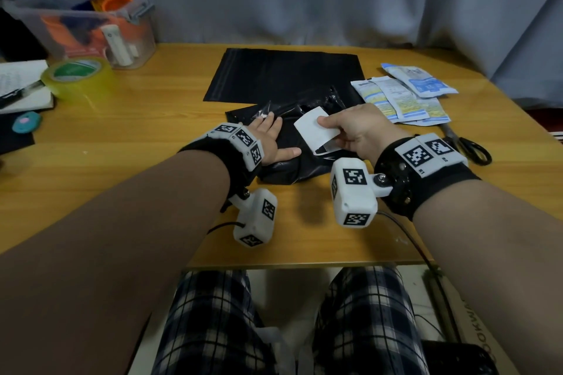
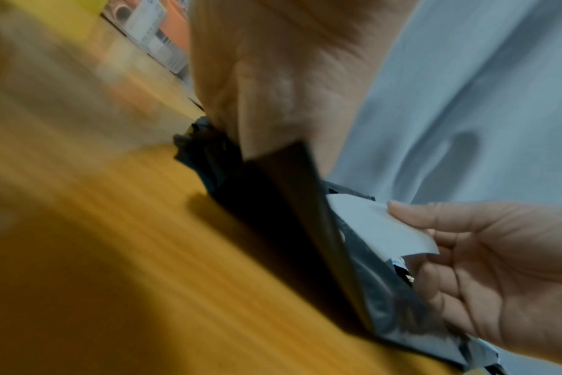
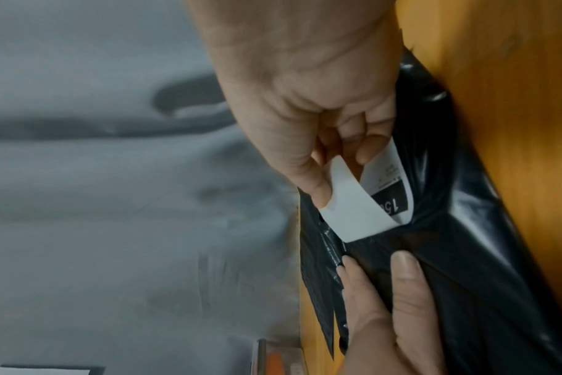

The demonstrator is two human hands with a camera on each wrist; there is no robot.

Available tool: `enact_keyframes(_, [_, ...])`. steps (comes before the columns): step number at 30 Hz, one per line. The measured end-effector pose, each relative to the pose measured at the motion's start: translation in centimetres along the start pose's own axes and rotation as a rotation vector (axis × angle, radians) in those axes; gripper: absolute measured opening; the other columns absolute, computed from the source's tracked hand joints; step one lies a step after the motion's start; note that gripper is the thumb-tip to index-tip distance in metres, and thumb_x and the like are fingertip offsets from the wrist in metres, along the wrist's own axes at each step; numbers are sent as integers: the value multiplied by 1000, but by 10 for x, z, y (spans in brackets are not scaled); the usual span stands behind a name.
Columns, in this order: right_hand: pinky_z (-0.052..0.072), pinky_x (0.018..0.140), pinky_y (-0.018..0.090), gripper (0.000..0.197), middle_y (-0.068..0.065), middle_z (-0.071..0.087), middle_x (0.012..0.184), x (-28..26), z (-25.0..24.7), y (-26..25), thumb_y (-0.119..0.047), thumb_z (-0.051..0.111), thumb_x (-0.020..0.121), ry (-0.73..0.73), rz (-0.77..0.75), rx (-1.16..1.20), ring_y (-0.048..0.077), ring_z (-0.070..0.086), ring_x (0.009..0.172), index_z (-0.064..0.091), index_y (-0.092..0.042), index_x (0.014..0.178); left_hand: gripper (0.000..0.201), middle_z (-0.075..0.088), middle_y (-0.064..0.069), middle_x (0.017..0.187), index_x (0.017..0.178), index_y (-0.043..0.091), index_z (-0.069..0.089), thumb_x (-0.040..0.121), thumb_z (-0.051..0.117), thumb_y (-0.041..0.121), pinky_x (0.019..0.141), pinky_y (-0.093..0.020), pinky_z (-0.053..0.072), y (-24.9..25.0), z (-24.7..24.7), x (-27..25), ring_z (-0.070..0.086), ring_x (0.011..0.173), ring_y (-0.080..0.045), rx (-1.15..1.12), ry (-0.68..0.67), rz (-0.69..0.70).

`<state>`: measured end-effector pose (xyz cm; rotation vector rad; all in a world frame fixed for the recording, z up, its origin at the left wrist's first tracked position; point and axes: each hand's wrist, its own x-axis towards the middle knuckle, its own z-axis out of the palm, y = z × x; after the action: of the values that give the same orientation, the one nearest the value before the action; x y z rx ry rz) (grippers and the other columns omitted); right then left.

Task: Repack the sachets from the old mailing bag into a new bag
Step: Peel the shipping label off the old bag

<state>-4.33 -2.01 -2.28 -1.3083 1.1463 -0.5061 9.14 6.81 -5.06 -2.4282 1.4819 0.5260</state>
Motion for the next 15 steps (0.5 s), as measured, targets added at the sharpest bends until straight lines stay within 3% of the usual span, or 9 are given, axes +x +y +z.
enact_keyframes(3, [57,51,32,26,14,63,89,0,-2,2,-3,75,76,29,-19,39,25,67,67,52,-6,88,87,-15,-1,159,150,18,-11,89,24,69,118,-45,3,-1,1,1,-8,147,-20,-6,2,-1])
enact_keyframes(9, [59,51,35,36,17,65,92,-1,-5,2,-5,75,77,40,-21,46,26,68,63,56,1,107,87,-14,-1,159,150,18,-11,88,24,69,118,-46,3,0,1,1,-8,147,-19,0,7,-8])
enact_keyframes(15, [46,37,16,38,15,66,93,2,-12,2,-5,75,77,59,-60,57,17,64,63,59,2,112,88,-15,0,159,150,19,-12,88,23,70,119,-47,3,0,3,4,-9,147,-19,-1,5,-17])
